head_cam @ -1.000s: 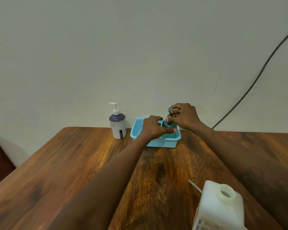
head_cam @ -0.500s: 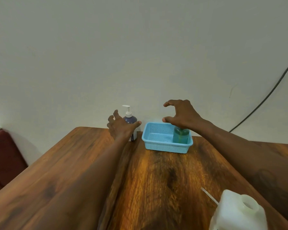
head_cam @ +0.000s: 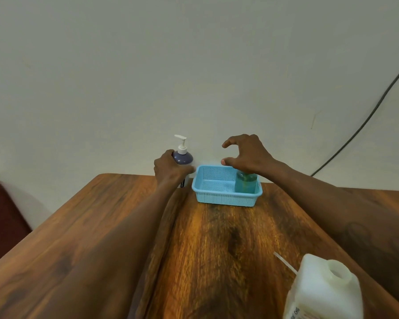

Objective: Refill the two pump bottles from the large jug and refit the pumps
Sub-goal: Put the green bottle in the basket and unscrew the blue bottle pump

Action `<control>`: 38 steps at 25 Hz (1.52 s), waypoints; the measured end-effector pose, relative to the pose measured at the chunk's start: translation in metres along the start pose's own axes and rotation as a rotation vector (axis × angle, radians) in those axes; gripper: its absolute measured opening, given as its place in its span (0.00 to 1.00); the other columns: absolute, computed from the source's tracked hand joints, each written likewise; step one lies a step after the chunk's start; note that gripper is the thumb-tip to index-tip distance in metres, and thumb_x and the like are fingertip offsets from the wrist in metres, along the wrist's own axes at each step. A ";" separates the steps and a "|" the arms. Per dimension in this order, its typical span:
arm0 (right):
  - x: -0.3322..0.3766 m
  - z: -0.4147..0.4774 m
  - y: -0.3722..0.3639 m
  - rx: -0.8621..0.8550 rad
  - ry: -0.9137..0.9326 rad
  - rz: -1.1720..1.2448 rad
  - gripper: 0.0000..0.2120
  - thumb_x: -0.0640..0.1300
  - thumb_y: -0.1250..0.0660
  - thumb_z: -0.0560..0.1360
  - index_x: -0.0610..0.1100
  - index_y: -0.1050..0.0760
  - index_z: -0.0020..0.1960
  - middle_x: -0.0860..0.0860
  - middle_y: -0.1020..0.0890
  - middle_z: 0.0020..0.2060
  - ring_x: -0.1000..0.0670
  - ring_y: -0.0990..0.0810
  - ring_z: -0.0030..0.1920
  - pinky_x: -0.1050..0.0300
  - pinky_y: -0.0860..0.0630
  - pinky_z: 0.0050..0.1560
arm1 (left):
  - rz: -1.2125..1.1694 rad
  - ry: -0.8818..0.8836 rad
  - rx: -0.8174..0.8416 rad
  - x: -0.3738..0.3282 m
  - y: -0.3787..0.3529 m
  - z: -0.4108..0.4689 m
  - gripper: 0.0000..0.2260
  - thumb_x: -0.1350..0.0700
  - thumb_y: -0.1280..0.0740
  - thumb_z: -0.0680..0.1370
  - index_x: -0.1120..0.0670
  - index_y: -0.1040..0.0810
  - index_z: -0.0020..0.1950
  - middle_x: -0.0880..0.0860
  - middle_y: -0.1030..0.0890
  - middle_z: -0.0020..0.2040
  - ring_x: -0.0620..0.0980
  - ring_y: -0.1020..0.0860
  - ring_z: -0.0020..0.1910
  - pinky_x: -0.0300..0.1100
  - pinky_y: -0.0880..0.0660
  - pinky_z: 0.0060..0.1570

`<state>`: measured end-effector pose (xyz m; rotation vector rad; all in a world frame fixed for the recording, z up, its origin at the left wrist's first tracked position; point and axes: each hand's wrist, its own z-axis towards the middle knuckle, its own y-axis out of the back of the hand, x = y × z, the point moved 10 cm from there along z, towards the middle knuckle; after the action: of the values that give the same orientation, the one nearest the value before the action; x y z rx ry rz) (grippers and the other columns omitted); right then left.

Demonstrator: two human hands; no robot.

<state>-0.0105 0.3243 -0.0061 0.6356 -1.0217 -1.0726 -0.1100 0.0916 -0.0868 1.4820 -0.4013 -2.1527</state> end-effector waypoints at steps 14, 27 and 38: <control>0.097 -0.084 0.075 -0.110 0.064 0.212 0.26 0.64 0.26 0.71 0.49 0.18 0.62 0.53 0.15 0.59 0.53 0.19 0.61 0.51 0.23 0.64 | -0.011 -0.283 -0.037 -0.141 0.090 -0.127 0.25 0.38 0.22 0.59 0.46 0.20 0.52 0.43 0.18 0.42 0.41 0.21 0.38 0.35 0.26 0.37; 0.144 -0.226 0.103 -0.250 -0.012 0.351 0.16 0.59 0.22 0.70 0.46 0.17 0.41 0.56 0.19 0.32 0.58 0.22 0.33 0.65 0.26 0.36 | 0.044 -0.406 0.160 -0.160 0.145 -0.283 0.23 0.36 0.22 0.62 0.42 0.20 0.52 0.42 0.18 0.42 0.41 0.20 0.39 0.33 0.21 0.38; 0.169 -0.278 0.065 0.344 0.083 0.719 0.15 0.40 0.27 0.78 0.46 0.20 0.64 0.49 0.16 0.59 0.51 0.18 0.60 0.62 0.19 0.57 | -0.145 -0.199 0.538 -0.115 0.149 -0.334 0.22 0.48 0.16 0.66 0.46 0.16 0.57 0.45 0.13 0.47 0.40 0.15 0.45 0.33 0.20 0.43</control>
<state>0.2881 0.1800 -0.0081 0.5133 -1.2395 -0.2422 0.2684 0.0418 -0.0441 1.6066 -1.0396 -2.4396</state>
